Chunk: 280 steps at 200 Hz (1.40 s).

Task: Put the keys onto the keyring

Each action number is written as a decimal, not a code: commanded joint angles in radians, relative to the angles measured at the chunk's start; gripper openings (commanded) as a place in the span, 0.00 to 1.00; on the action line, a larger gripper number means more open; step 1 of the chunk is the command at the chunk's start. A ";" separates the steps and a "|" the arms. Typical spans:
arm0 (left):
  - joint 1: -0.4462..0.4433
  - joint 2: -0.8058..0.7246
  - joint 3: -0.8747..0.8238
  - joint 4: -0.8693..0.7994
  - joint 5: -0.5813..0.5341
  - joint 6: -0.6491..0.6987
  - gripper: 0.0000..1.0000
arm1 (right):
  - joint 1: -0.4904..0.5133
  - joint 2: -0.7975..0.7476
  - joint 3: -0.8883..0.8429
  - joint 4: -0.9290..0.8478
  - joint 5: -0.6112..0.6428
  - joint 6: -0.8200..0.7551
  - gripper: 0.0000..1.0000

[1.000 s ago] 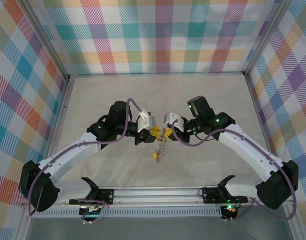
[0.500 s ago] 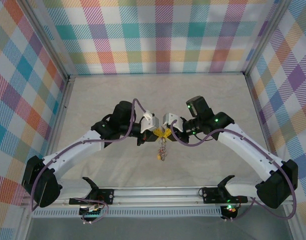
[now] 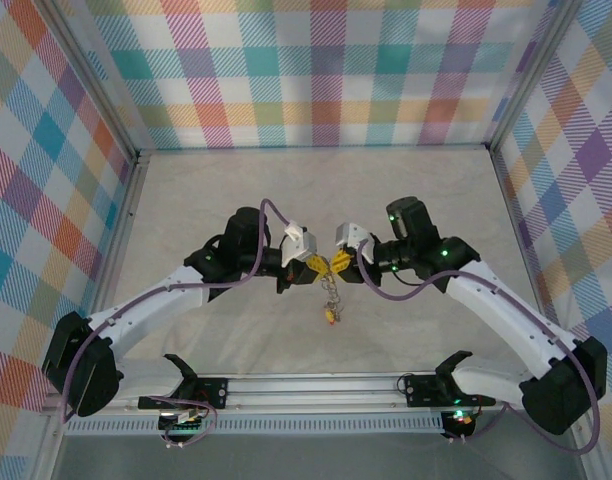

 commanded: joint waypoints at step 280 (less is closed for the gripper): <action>0.047 -0.059 -0.178 0.596 -0.011 -0.263 0.00 | -0.009 0.020 -0.107 0.285 -0.188 0.160 0.18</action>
